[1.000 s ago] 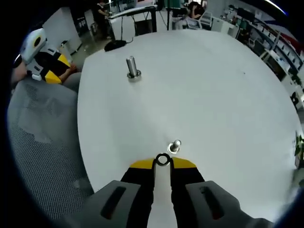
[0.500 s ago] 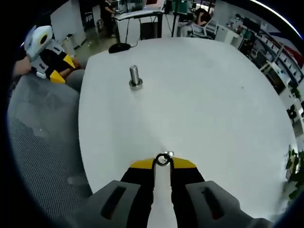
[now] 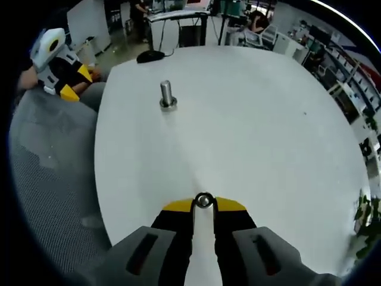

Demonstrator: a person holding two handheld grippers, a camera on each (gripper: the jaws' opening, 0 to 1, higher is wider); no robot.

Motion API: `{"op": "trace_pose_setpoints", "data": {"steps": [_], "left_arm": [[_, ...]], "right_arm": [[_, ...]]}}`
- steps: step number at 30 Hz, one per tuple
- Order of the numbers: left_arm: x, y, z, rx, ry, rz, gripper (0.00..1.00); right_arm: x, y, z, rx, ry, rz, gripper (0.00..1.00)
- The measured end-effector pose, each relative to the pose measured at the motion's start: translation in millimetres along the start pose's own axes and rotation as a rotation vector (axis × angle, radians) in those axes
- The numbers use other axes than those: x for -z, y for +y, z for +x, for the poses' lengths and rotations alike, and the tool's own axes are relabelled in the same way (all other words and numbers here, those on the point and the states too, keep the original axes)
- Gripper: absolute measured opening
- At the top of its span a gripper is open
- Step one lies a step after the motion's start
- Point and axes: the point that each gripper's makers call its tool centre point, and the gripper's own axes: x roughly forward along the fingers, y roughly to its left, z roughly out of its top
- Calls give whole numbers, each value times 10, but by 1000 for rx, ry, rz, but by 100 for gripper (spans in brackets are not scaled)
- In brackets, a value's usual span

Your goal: Place the washer onto the threaded stud by aligning its center hole with the stud, sliding it down to the base, and recovering from edge contact or off-axis alignment until the washer reaches the visible bottom stop.

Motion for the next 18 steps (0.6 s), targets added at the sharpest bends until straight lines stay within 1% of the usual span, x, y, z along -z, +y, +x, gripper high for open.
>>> {"op": "trace_pose_setpoints", "data": {"steps": [18], "left_arm": [[11,7,6,-1,6,-4,23]], "right_arm": [[44,-28,86,-14,30,5,14]]}}
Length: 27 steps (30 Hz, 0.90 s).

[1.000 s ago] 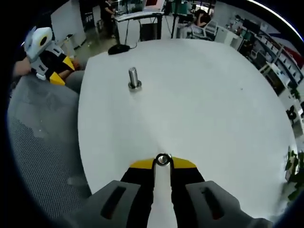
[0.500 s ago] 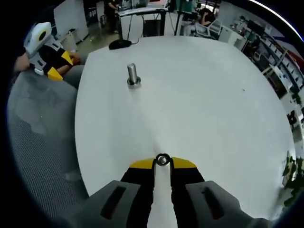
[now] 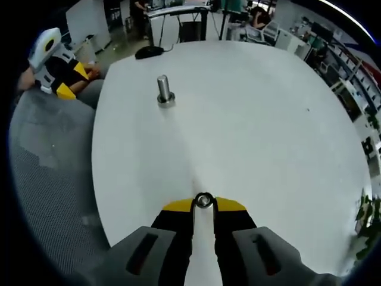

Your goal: Place the washer onto the threaded stud by aligning its center hole with the stud, sliding it down to the base, and recovering from edge contact or off-axis alignment until the washer reaches the visible bottom stop.

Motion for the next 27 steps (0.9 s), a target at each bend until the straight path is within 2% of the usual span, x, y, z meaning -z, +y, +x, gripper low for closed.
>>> {"op": "trace_pose_setpoints", "data": {"steps": [27], "left_arm": [[5,1,1,3,3,-9,23]], "right_arm": [[140,7,271,-22,55,15,14]]}}
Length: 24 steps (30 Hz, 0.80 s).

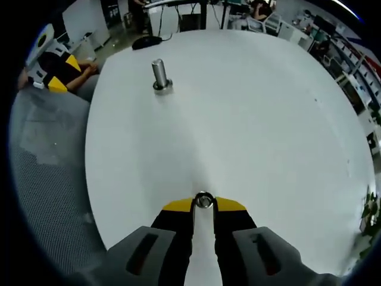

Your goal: Place the washer onto the threaded stud by aligning its center hole with the stud, sliding it down to the base, and recovering from edge contact or off-axis alignment until the washer reaches the visible bottom stop.

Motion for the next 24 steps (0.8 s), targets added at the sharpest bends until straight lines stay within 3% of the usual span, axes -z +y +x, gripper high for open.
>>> {"op": "trace_pose_setpoints", "data": {"steps": [24], "left_arm": [[2,-2,1,4,-3,1,22]], "right_arm": [[66,17,138,4,38,-7,14]]}}
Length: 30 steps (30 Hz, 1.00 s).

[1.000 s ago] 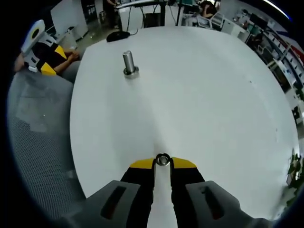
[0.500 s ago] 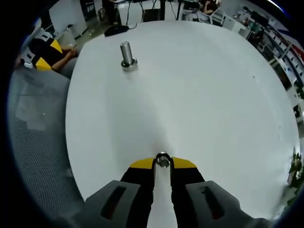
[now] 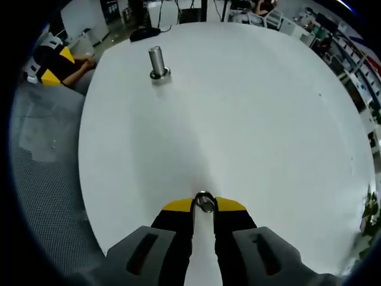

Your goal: Place the washer onto the threaded stud by aligning its center hole with the stud, sliding it down to the base, and recovering from edge contact or off-axis alignment until the washer reaches the visible bottom stop.

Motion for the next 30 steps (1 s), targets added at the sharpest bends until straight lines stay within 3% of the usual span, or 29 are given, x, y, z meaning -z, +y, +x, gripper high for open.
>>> {"op": "trace_pose_setpoints", "data": {"steps": [17,24,30], "left_arm": [[4,-9,2,8,0,3,22],[-4,2,1,10,-6,-1,22],[-12,-8,2,16,-10,-1,22]], "right_arm": [[43,-41,-21,16,0,21,16],[61,-137,-171,23,-67,129,20],[93,-133,-312,49,-116,103,21]]}}
